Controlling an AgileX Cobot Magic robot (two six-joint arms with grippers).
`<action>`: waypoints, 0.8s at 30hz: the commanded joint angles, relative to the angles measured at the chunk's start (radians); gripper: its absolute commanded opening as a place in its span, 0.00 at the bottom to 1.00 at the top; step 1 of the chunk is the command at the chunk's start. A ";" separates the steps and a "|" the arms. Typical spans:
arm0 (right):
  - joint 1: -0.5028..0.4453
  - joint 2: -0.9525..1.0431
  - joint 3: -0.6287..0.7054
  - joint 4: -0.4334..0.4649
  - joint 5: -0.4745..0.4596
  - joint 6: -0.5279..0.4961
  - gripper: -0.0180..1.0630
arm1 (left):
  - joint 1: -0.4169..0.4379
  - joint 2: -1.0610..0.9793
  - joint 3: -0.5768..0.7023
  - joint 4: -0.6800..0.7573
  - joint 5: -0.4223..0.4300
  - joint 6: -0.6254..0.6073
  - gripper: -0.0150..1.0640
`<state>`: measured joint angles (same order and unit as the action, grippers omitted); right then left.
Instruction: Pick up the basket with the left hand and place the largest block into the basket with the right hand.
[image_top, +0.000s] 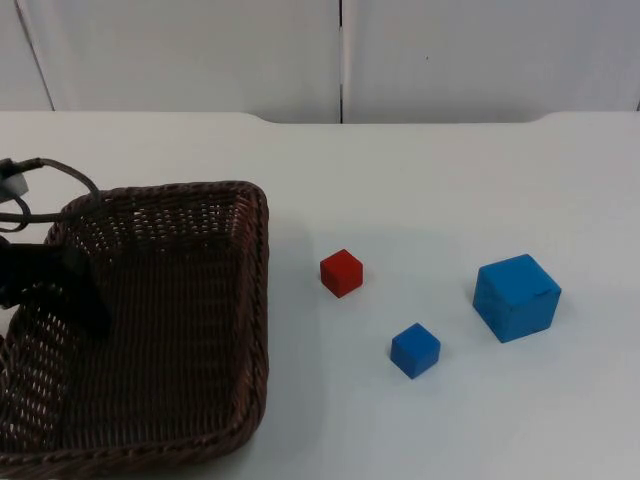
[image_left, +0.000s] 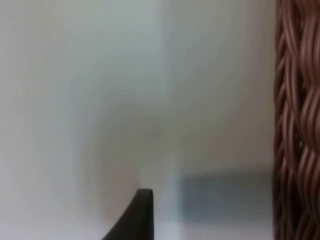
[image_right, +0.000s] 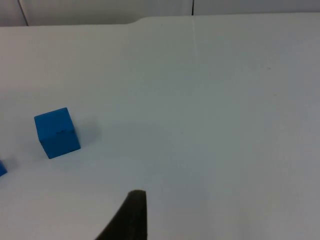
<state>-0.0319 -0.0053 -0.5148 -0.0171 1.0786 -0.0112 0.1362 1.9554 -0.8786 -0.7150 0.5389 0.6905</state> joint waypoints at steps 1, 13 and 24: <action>-0.006 0.005 -0.001 -0.004 0.000 -0.004 0.99 | 0.004 -0.001 -0.004 -0.016 -0.005 0.005 0.96; -0.006 0.005 -0.001 -0.004 0.000 -0.004 0.99 | 0.004 -0.001 -0.004 -0.028 -0.013 0.001 0.59; -0.006 0.005 -0.001 -0.004 0.000 -0.004 0.99 | 0.004 -0.001 -0.004 -0.042 -0.003 -0.014 0.01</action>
<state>-0.0319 -0.0053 -0.5148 -0.0171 1.0786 -0.0112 0.1362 1.9554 -0.8801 -0.7455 0.5406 0.6905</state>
